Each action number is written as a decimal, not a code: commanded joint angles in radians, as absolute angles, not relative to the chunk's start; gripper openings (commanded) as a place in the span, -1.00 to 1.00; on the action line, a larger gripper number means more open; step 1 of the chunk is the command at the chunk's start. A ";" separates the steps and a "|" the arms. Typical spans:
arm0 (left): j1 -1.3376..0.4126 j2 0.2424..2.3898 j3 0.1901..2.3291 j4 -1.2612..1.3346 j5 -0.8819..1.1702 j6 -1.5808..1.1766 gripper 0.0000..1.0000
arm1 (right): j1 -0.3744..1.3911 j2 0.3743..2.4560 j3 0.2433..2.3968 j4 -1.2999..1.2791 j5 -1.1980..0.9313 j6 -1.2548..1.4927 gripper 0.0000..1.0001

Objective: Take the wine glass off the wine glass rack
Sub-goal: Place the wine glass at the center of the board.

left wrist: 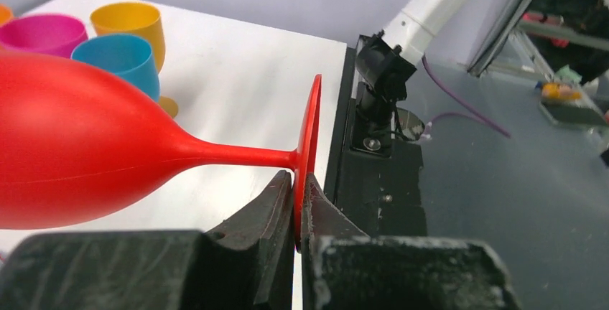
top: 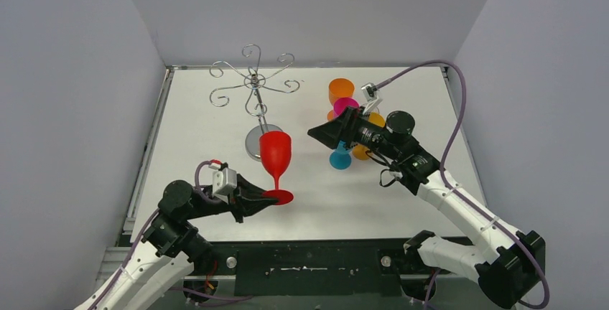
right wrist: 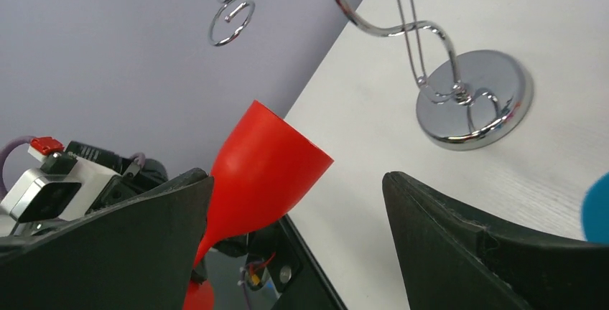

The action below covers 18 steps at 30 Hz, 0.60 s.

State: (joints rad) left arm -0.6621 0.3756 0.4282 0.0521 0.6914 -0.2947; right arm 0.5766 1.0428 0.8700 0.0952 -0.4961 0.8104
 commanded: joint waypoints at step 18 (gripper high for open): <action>-0.662 0.530 0.459 0.169 1.149 -0.005 -1.00 | 0.566 1.279 1.116 0.052 -1.158 0.829 0.55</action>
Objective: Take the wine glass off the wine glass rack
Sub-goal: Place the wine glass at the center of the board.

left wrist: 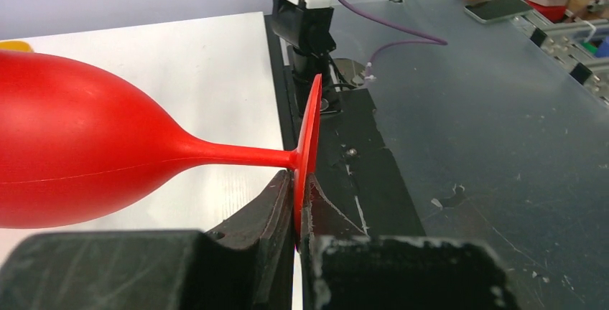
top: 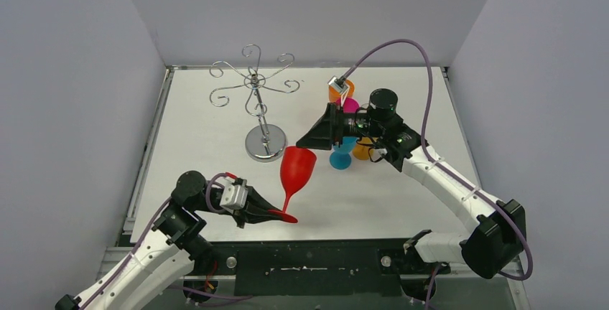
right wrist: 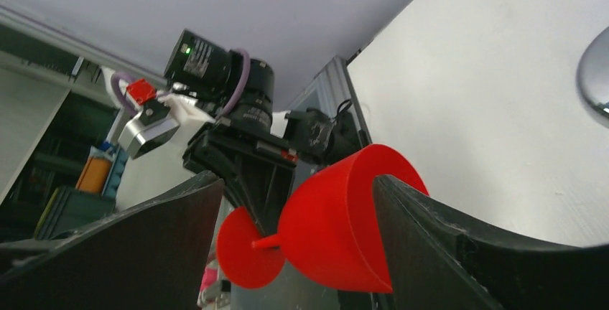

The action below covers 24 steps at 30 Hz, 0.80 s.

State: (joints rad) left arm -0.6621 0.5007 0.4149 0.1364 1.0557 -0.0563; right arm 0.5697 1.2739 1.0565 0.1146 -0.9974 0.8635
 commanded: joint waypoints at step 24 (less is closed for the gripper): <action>-0.660 0.601 0.553 -0.185 1.125 0.299 -1.00 | 0.566 1.359 1.188 -0.158 -1.349 0.730 -0.25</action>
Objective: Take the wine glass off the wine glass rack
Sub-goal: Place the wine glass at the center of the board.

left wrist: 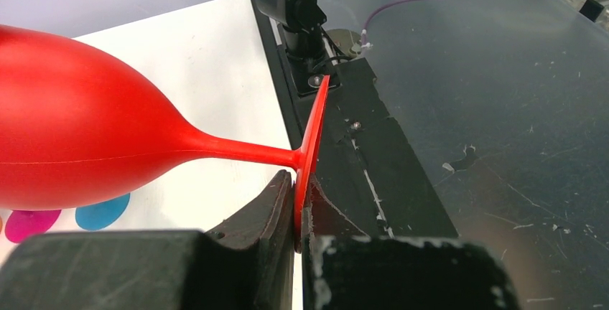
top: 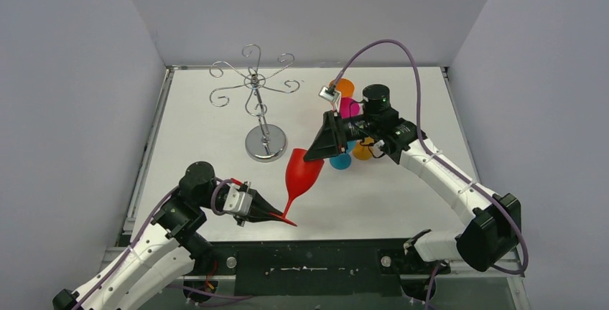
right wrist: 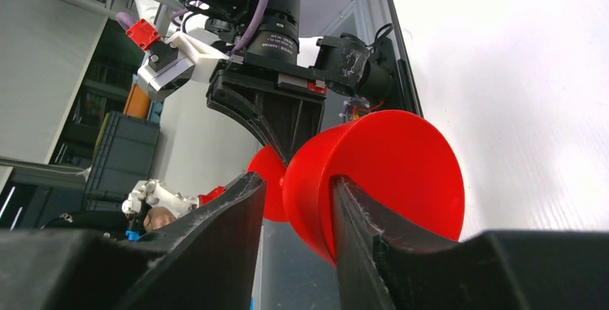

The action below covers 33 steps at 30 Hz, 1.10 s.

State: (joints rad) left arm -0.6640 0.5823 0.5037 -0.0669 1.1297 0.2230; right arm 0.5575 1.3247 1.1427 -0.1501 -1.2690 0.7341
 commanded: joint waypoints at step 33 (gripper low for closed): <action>-0.660 0.586 0.538 -0.206 1.081 0.324 -1.00 | 0.643 1.405 1.218 -0.297 -1.398 0.622 -1.00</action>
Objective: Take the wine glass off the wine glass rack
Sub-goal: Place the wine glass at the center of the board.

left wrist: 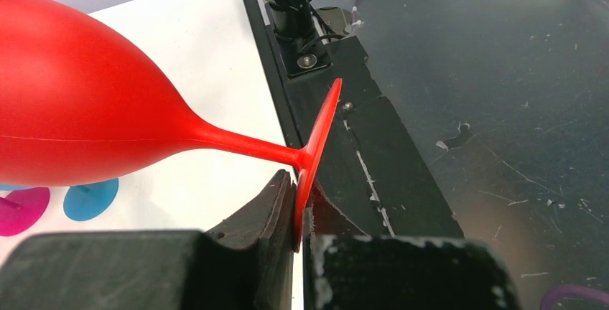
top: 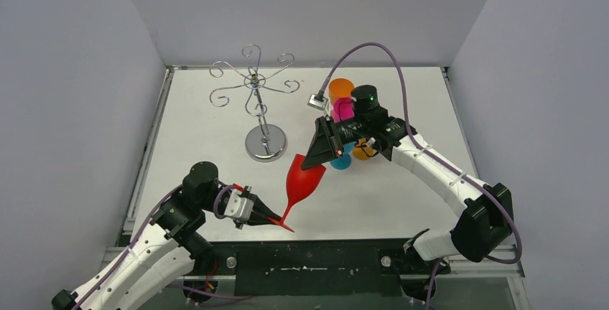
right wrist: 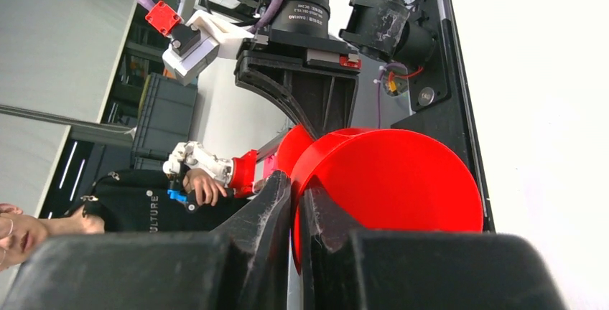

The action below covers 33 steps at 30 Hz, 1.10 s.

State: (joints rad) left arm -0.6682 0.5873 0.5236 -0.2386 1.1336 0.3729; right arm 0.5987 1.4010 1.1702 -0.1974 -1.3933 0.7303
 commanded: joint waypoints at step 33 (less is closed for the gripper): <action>-0.660 0.435 0.567 -0.236 0.772 0.260 0.10 | 0.729 1.244 1.129 -0.322 -0.887 0.427 -1.00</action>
